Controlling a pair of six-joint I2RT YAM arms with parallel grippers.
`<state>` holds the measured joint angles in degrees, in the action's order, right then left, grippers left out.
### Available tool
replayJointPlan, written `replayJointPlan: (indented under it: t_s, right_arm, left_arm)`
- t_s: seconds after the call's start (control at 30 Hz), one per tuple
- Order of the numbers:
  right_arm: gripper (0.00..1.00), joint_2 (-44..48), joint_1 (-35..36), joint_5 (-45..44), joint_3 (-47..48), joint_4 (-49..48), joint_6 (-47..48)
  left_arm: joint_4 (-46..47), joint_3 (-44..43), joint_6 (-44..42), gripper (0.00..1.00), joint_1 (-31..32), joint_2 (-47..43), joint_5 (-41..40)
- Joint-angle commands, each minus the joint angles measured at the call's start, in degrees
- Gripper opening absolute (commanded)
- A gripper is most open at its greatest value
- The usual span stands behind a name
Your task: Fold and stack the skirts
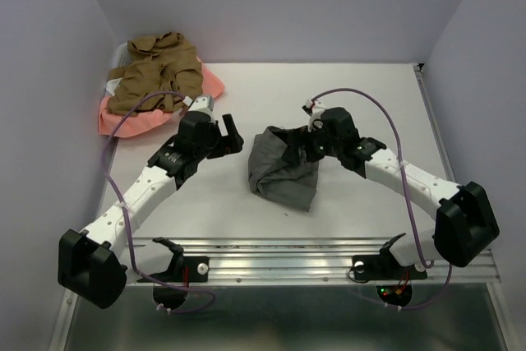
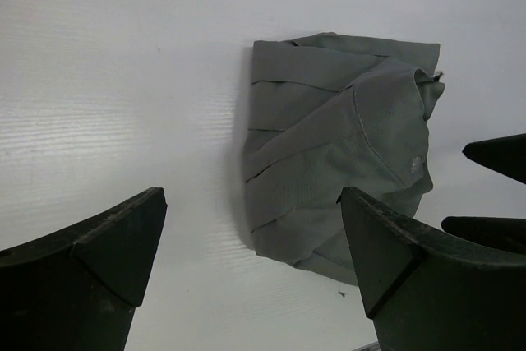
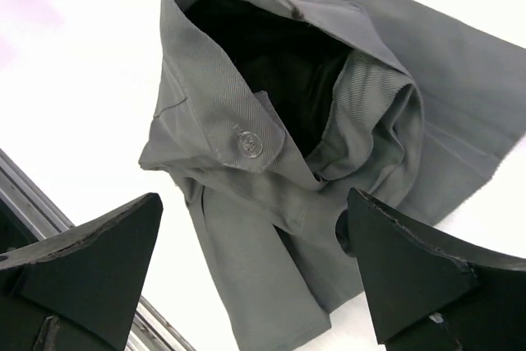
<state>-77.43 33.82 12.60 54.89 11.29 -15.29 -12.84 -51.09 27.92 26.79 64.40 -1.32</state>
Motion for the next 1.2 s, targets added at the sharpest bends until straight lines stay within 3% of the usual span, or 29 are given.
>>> replayJointPlan:
  t_s: [0.0, 0.13, 0.33, 0.57, 0.63, 0.73, 0.8, 0.87, 0.93, 1.17]
  right_arm:
    - [1.0, -3.3, 0.2, 4.6, 1.8, -2.9, 3.9]
    - [1.0, -5.7, 0.2, 8.4, 1.6, -7.4, 9.2]
    - [0.99, -6.6, 0.2, 9.9, 0.9, -14.6, 9.4]
    - [0.93, -11.8, 0.9, 8.9, 3.5, -13.1, 6.6]
    - [0.88, -12.7, 0.9, 5.7, 4.0, -11.6, 6.2]
    - [0.72, -12.8, 1.4, 3.0, 3.1, -11.5, 3.8]
    - [0.42, -11.7, 1.4, 1.8, 2.6, -9.8, 2.0]
    - [0.25, -10.4, 1.9, -0.6, 2.8, -8.0, -0.2]
    - [0.2, -9.7, 1.9, -4.2, 5.4, -3.6, -1.5]
    - [0.18, -5.8, 3.2, -5.8, 9.4, 4.6, -6.2]
  left_arm:
    - [2.6, 2.0, 0.9, 0.99, -0.2, -1.7, 1.1]
    - [3.7, 3.5, 1.3, 0.99, -0.2, -1.6, 2.9]
    - [5.3, 5.9, 2.2, 0.99, -0.3, -2.1, 3.8]
    - [5.8, 7.1, 2.8, 0.99, -0.2, -2.2, 3.7]
    - [5.7, 7.2, 2.9, 0.99, -0.3, -2.5, 3.6]
    - [6.3, 7.7, 3.1, 0.99, -0.3, -3.2, 3.3]
    - [6.4, 7.8, 3.1, 0.99, -0.2, -3.3, 3.2]
    - [6.4, 7.9, 3.2, 0.99, -0.3, -3.3, 3.1]
    - [6.6, 7.9, 3.3, 0.99, -0.3, -3.1, 2.8]
    - [7.1, 8.2, 3.7, 0.99, -0.2, -3.1, 2.8]
